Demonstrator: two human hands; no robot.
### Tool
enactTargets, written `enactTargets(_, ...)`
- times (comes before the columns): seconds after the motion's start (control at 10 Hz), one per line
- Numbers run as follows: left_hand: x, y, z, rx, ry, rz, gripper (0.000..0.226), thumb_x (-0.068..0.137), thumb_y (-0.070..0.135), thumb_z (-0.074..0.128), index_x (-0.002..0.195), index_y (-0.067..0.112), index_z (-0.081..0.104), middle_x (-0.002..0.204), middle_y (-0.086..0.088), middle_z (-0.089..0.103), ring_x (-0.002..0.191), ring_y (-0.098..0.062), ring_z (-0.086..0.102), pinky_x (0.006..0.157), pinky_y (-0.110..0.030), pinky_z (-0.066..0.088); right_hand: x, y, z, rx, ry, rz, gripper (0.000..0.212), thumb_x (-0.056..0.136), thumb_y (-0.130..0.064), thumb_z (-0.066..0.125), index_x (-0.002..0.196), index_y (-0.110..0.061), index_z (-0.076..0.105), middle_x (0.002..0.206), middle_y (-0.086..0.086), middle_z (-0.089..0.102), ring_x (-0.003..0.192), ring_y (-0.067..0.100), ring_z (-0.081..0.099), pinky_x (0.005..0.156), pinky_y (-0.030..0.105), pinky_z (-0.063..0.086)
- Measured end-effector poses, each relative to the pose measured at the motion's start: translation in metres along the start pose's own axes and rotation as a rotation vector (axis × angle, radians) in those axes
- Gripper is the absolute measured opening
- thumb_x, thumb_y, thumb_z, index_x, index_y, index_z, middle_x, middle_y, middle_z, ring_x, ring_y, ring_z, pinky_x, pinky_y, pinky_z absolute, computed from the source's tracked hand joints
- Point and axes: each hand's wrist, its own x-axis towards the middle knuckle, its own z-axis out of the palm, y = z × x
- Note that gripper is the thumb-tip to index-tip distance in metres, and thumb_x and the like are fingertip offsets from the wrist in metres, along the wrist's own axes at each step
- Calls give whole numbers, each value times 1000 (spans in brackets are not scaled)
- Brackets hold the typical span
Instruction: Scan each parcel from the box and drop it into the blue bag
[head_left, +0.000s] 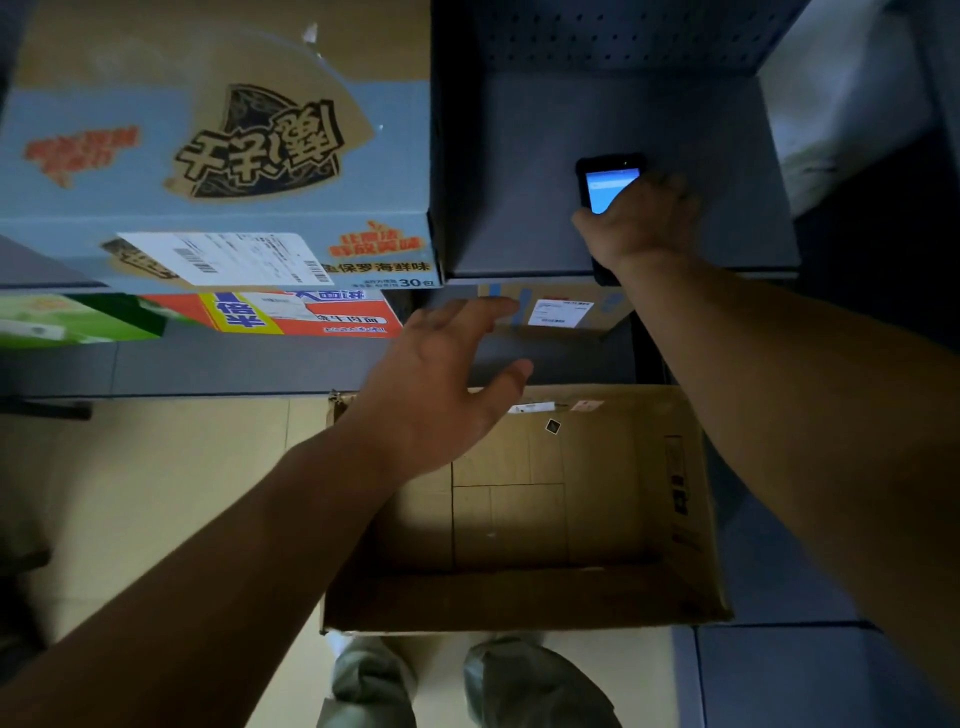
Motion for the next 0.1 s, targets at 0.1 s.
enactTargets(0.1,2,0,-2,17,23,-12,59,95,51,59,149,34,44,146,2,53,136,-20,45,104,-39,43,-6,0,-3,34,7,1,88,76,-69,60,138,-9,42,138,15,42,123,34,42,96,42,39)
